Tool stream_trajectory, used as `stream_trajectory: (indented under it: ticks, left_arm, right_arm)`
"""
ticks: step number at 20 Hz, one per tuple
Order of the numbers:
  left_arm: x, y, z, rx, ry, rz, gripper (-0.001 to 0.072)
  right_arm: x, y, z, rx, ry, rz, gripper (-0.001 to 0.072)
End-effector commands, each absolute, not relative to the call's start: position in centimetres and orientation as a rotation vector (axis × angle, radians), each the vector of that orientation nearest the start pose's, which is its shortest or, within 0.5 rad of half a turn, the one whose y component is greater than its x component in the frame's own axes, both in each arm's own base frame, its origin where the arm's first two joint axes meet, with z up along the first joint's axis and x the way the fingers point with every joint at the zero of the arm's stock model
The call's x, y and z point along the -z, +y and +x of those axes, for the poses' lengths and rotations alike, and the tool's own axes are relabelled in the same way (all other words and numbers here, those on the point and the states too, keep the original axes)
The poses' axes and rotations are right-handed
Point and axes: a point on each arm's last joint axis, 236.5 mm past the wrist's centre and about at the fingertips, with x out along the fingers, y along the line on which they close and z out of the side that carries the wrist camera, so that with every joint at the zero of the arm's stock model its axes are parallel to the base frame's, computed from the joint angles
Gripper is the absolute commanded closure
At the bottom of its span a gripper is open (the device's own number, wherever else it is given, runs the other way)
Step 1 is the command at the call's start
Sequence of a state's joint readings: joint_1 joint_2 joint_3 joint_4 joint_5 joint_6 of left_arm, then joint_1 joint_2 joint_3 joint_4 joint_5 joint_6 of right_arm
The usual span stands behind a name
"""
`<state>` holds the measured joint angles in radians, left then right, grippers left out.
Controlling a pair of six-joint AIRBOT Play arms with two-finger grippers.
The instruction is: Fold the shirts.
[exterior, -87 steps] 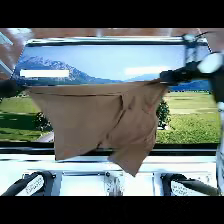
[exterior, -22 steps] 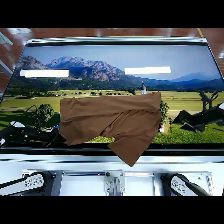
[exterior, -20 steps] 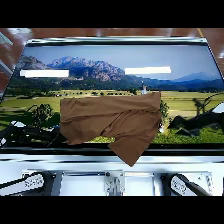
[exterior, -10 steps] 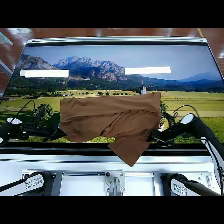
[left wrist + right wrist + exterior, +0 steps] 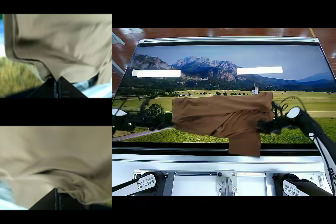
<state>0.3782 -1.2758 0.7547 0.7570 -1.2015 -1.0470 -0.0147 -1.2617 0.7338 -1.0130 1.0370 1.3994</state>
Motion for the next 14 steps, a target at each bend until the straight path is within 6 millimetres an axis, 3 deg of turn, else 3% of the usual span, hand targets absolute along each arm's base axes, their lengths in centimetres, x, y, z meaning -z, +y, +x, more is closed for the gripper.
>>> stream_trajectory:
  ticks: [1,4,7,10,14]
  left_arm:
    - [1.2,-2.4,37.3,0.329,1.127,-0.688,0.0671]
    - [-0.3,-1.7,41.0,0.333,1.061,-0.732,0.0671]
    - [0.0,-0.6,44.0,0.292,1.047,-0.789,0.0671]
    - [1.6,-0.7,46.0,0.285,1.064,-0.796,0.0671]
    - [5.7,-3.3,46.2,0.298,1.157,-0.817,0.0668]
  right_arm:
    - [2.6,8.3,38.3,-0.201,1.192,0.485,0.0661]
    - [1.0,8.1,44.1,-0.203,1.13,0.489,0.0661]
    - [1.3,7.7,48.9,-0.185,1.108,0.518,0.0661]
    - [3.0,7.6,51.4,-0.177,1.115,0.528,0.066]
    - [6.2,7.1,53.0,-0.134,1.124,0.559,0.0659]
